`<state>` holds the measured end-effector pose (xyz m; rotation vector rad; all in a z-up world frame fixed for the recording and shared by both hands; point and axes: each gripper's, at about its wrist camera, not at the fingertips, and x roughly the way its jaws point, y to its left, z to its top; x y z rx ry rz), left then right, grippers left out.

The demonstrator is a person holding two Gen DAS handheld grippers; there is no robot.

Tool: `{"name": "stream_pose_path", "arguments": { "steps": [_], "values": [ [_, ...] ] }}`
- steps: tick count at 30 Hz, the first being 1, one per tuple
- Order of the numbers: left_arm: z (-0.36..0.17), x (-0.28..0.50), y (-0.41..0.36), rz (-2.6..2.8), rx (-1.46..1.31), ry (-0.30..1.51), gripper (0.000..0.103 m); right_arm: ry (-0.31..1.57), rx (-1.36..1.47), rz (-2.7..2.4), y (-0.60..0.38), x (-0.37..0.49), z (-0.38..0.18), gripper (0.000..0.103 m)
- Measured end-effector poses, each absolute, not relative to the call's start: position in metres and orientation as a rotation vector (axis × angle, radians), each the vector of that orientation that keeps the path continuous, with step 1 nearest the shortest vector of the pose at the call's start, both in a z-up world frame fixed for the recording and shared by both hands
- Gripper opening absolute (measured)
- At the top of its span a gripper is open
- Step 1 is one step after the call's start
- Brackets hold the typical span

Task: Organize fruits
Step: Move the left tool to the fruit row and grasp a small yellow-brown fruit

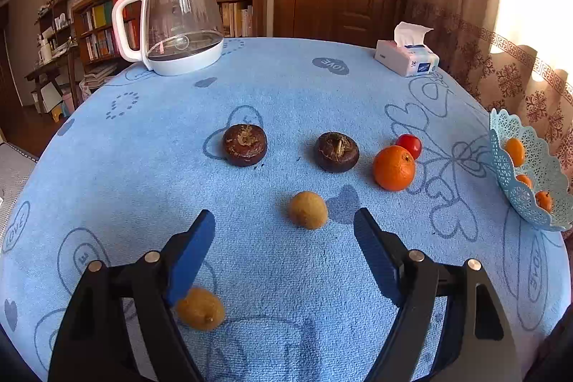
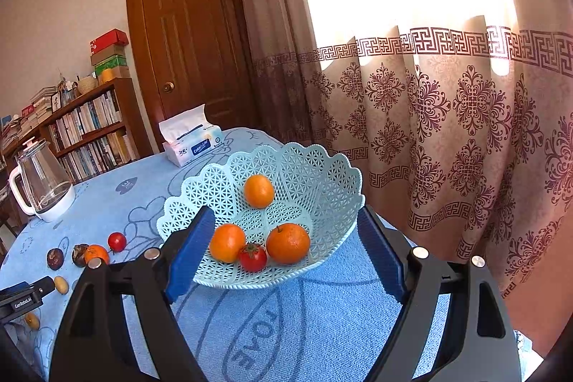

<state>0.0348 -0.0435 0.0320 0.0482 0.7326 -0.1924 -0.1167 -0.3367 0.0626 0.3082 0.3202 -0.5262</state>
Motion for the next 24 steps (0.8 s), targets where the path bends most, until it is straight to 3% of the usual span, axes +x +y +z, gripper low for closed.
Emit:
{"name": "stream_pose_path", "arguments": {
  "steps": [5, 12, 17, 24],
  "values": [
    [0.021, 0.056, -0.052, -0.224, 0.042, 0.812, 0.055, 0.324, 0.305, -0.521, -0.336, -0.116, 0.063, 0.083],
    [0.015, 0.072, -0.055, -0.23, 0.021, 0.856, 0.043, 0.328, 0.295, -0.518, -0.334, -0.114, 0.063, 0.083],
    [0.015, 0.07, -0.051, -0.244, 0.003, 0.843, 0.027, 0.328, 0.285, -0.522, -0.332, -0.113, 0.063, 0.083],
    [0.023, 0.059, -0.046, -0.245, -0.023, 0.779, 0.027, 0.33, 0.286, -0.543, -0.333, -0.114, 0.062, 0.083]
  ]
}}
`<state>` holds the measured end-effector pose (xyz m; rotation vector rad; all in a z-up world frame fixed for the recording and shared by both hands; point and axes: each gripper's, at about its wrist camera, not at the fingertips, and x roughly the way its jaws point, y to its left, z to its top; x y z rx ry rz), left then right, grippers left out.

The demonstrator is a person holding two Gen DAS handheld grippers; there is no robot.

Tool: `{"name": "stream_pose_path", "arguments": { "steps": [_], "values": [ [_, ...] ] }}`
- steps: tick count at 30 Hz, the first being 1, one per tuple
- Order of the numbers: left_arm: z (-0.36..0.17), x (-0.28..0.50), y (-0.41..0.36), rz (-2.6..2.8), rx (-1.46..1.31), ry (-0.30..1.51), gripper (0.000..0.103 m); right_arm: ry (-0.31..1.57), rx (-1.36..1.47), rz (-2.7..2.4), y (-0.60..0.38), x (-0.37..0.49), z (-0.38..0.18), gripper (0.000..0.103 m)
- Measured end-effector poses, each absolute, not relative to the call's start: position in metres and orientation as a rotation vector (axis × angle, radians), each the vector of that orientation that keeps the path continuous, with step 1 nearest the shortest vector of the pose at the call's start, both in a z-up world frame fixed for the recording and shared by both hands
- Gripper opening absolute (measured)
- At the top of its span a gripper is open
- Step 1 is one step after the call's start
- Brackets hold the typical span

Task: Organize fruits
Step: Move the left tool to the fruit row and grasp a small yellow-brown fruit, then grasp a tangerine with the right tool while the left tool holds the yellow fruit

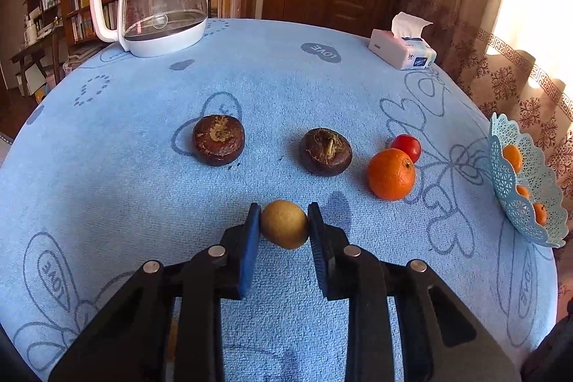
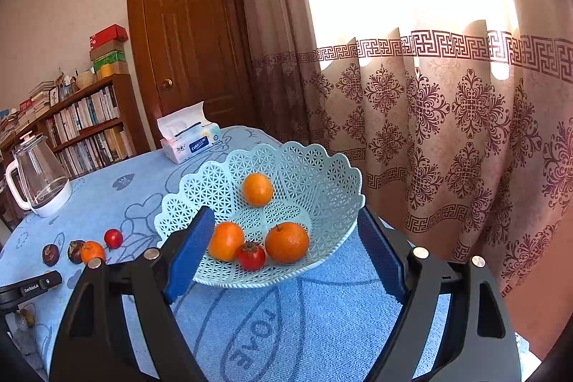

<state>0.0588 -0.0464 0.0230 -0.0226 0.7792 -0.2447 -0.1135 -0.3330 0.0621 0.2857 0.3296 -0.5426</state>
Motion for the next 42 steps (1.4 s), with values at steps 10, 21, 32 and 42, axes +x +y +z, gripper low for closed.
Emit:
{"name": "stream_pose_path", "arguments": {
  "steps": [10, 21, 32, 42],
  "values": [
    [0.035, 0.048, -0.032, -0.205, -0.072, 0.703, 0.027, 0.345, 0.196, -0.543, -0.317, -0.106, 0.068, 0.083],
    [0.044, 0.042, -0.021, -0.179, -0.12, 0.67, 0.027, 0.59, 0.104, -0.057, -0.225, -0.03, 0.069, 0.083],
    [0.046, 0.041, -0.013, -0.123, -0.148, 0.659, 0.027, 0.746, 0.092, 0.055, -0.182, 0.041, 0.044, 0.083],
    [0.046, 0.042, -0.011, -0.118, -0.152, 0.661, 0.027, 0.804, 0.115, 0.07, -0.174, 0.073, 0.029, 0.07]
  ]
}}
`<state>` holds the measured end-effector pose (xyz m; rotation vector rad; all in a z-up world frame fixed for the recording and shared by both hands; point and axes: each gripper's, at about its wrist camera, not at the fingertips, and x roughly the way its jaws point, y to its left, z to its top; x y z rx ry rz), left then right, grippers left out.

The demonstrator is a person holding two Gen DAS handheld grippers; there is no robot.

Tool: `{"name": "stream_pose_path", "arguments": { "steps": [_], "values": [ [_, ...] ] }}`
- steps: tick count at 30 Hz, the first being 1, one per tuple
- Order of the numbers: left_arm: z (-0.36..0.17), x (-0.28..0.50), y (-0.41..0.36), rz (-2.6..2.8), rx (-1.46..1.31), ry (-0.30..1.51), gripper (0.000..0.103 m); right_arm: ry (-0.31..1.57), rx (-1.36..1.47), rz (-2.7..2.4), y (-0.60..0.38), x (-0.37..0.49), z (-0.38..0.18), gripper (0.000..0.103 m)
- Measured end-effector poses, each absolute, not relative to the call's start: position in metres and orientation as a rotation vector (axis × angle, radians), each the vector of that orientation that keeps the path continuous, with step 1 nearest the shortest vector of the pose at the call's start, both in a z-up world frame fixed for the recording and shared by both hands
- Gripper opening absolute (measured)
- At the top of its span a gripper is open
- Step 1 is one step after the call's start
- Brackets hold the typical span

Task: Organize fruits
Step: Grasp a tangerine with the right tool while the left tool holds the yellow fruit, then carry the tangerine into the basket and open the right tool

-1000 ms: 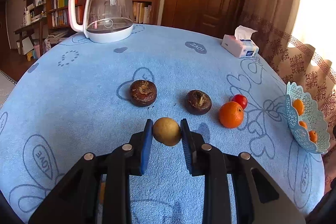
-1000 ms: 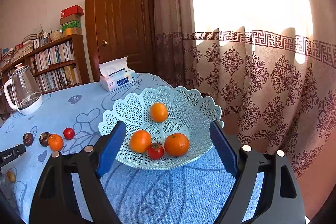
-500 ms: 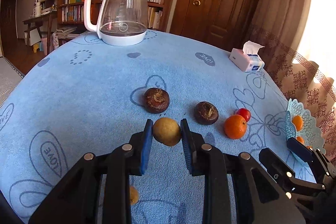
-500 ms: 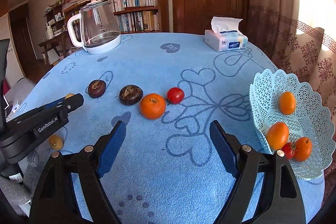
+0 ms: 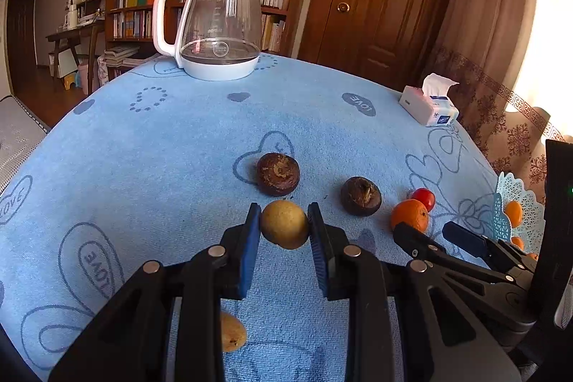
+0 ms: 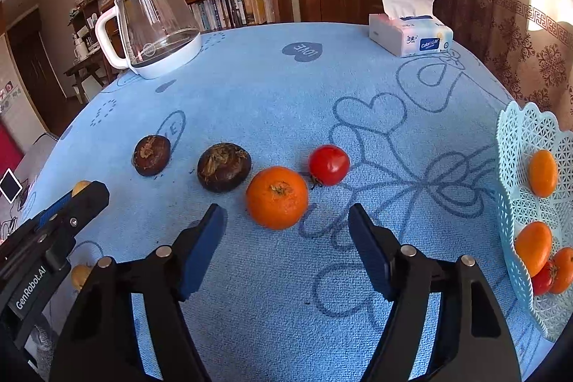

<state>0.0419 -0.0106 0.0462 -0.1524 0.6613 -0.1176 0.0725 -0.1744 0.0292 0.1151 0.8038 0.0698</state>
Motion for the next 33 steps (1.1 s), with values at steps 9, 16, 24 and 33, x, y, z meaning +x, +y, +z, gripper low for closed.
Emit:
{"name": "stream_pose_path", "arguments": {
  "steps": [9, 16, 24, 33],
  "values": [
    [0.045, 0.042, -0.012, -0.119, -0.141, 0.668, 0.027, 0.835, 0.131, 0.094, -0.169, 0.09, 0.024, 0.049],
    [0.045, 0.042, -0.013, -0.122, -0.14, 0.671, 0.027, 0.847, 0.169, 0.085, -0.174, 0.095, 0.02, 0.041],
    [0.045, 0.042, -0.013, -0.123, -0.14, 0.67, 0.027, 0.836, 0.183, 0.085, -0.175, 0.088, 0.021, 0.04],
    [0.045, 0.042, -0.013, -0.124, -0.139, 0.669, 0.027, 0.811, 0.191, 0.087, -0.175, 0.064, 0.026, 0.04]
  ]
}}
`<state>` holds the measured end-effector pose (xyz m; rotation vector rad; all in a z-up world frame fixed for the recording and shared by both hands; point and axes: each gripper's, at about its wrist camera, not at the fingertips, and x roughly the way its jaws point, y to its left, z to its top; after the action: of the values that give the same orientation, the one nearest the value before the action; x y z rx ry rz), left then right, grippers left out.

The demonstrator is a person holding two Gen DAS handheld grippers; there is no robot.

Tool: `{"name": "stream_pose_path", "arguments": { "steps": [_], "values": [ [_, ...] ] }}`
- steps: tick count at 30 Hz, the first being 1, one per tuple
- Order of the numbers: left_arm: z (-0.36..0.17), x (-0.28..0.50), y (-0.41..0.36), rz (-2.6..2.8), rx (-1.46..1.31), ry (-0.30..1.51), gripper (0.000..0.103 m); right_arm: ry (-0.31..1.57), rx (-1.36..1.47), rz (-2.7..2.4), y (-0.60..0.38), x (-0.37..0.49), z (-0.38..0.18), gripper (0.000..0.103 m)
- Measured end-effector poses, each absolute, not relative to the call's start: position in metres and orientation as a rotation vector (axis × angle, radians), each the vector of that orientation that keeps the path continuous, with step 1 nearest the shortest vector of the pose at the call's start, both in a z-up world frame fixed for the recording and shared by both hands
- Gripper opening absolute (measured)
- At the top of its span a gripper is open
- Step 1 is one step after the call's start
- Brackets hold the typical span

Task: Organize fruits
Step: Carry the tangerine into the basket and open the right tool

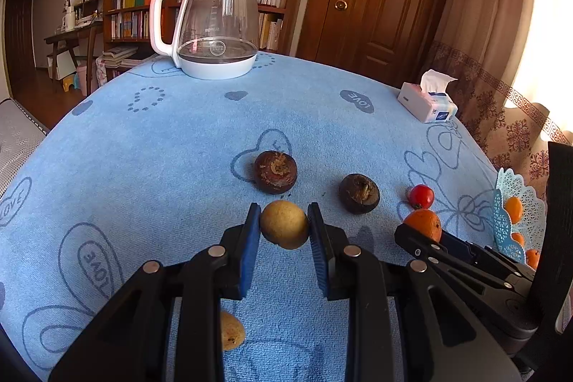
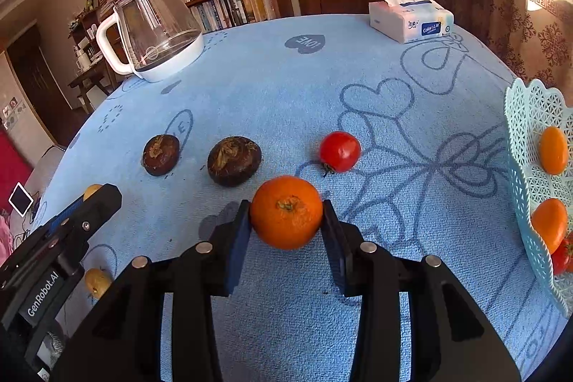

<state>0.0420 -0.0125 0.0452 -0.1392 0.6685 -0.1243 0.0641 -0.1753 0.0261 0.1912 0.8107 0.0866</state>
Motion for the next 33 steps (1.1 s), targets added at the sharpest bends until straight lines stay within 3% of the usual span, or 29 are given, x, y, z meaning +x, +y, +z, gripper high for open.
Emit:
{"name": "stream_pose_path", "arguments": {
  "steps": [33],
  "values": [
    [0.052, 0.037, -0.016, -0.144, -0.144, 0.65, 0.027, 0.737, 0.226, 0.056, -0.188, 0.009, 0.053, 0.04]
  ]
}}
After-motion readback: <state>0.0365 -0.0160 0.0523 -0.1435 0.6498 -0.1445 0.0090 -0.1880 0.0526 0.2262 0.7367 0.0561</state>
